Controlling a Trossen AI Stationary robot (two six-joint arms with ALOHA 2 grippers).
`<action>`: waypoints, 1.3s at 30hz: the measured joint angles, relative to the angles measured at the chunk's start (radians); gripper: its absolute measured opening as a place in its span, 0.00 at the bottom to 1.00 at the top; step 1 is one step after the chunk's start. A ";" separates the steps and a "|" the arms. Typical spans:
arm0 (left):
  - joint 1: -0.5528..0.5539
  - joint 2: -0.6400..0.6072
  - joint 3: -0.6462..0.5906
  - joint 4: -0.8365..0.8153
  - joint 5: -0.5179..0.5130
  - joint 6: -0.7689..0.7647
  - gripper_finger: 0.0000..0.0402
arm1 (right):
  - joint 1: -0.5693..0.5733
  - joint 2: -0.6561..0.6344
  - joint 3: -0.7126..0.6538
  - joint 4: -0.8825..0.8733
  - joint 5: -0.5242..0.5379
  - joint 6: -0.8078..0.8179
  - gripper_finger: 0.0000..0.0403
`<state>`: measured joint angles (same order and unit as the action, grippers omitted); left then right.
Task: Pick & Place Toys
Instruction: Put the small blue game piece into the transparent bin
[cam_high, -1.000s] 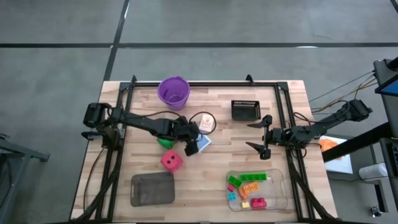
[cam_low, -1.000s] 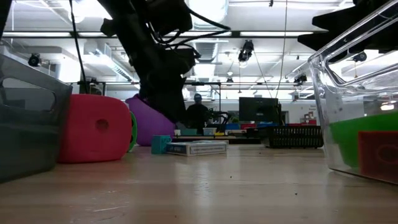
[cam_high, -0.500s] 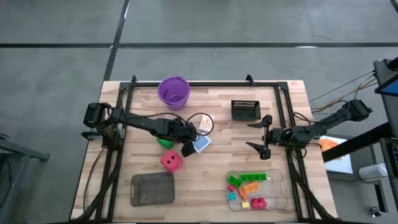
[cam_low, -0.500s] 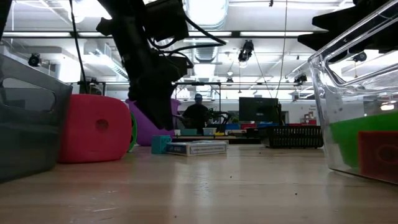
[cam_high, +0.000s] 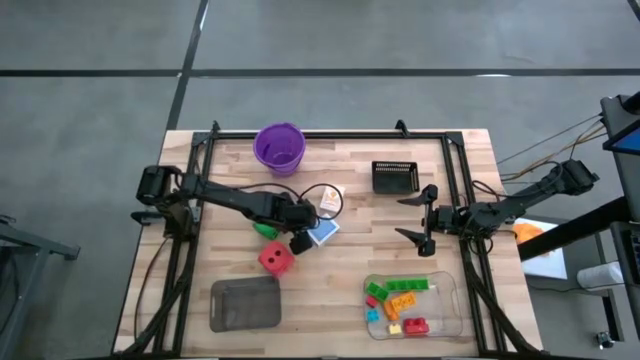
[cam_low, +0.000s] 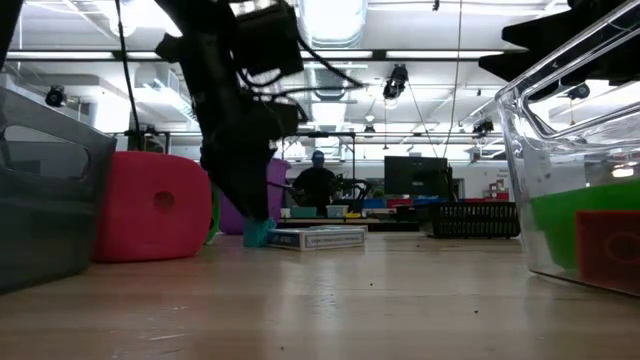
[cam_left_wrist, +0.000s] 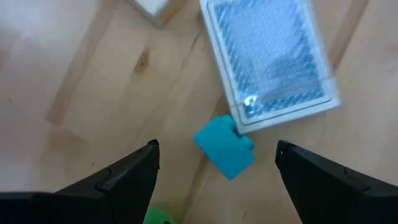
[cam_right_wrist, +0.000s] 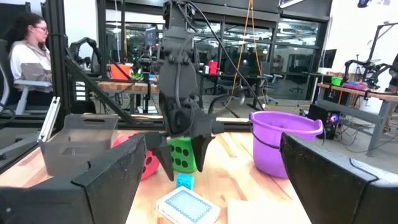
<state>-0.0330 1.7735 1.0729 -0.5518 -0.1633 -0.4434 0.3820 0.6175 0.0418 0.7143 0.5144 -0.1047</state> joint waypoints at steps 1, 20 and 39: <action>0.000 0.010 0.000 -0.003 0.000 0.000 0.81 | 0.000 0.000 0.000 0.000 0.000 0.000 0.90; 0.033 0.064 0.008 0.020 0.027 0.002 0.42 | 0.000 0.000 0.000 0.003 0.000 0.000 0.90; 0.033 0.049 0.008 0.029 0.032 0.128 0.02 | 0.000 0.000 0.000 -0.001 0.000 0.000 0.90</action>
<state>0.0002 1.8223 1.0813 -0.5227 -0.1311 -0.3158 0.3818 0.6178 0.0418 0.7136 0.5144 -0.1050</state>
